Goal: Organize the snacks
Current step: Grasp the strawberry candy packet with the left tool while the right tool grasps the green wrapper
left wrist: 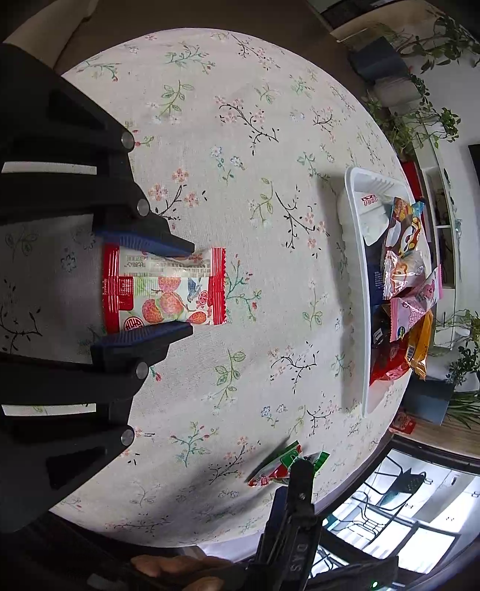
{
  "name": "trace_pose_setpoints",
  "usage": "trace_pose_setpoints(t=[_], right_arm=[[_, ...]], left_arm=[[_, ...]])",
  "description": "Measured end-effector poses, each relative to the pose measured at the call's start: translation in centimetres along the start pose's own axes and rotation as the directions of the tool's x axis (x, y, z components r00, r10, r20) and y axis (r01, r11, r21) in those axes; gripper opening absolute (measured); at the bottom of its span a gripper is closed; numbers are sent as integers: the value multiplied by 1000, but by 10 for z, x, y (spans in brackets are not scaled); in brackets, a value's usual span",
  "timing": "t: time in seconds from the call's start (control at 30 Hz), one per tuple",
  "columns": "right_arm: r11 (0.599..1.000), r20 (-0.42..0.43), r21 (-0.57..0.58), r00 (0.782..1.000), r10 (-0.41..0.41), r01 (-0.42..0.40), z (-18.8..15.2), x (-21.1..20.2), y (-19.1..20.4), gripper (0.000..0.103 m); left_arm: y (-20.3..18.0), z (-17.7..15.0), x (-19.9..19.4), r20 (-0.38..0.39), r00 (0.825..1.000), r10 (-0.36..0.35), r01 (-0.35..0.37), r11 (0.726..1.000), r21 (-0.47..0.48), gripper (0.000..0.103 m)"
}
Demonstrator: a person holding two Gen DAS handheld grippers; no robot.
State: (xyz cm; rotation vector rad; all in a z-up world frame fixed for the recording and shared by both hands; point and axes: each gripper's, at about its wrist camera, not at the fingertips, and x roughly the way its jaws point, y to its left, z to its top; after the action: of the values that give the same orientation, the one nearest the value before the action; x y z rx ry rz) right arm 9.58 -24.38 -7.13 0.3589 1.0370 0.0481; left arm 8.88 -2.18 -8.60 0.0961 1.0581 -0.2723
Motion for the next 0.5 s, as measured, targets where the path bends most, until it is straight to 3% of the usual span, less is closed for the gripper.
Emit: trace_pose_setpoints(t=[0.2, 0.5], right_arm=[[999, -48, -37, 999, -25, 23, -1, 15, 8, 66], [989, -21, -122, 996, -86, 83, -5, 16, 14, 52]], left_arm=[[3, -1, -1, 7, 1000, -21, 21, 1000, 2, 34], [3, -1, -1, 8, 1000, -23, 23, 1000, 10, 34]])
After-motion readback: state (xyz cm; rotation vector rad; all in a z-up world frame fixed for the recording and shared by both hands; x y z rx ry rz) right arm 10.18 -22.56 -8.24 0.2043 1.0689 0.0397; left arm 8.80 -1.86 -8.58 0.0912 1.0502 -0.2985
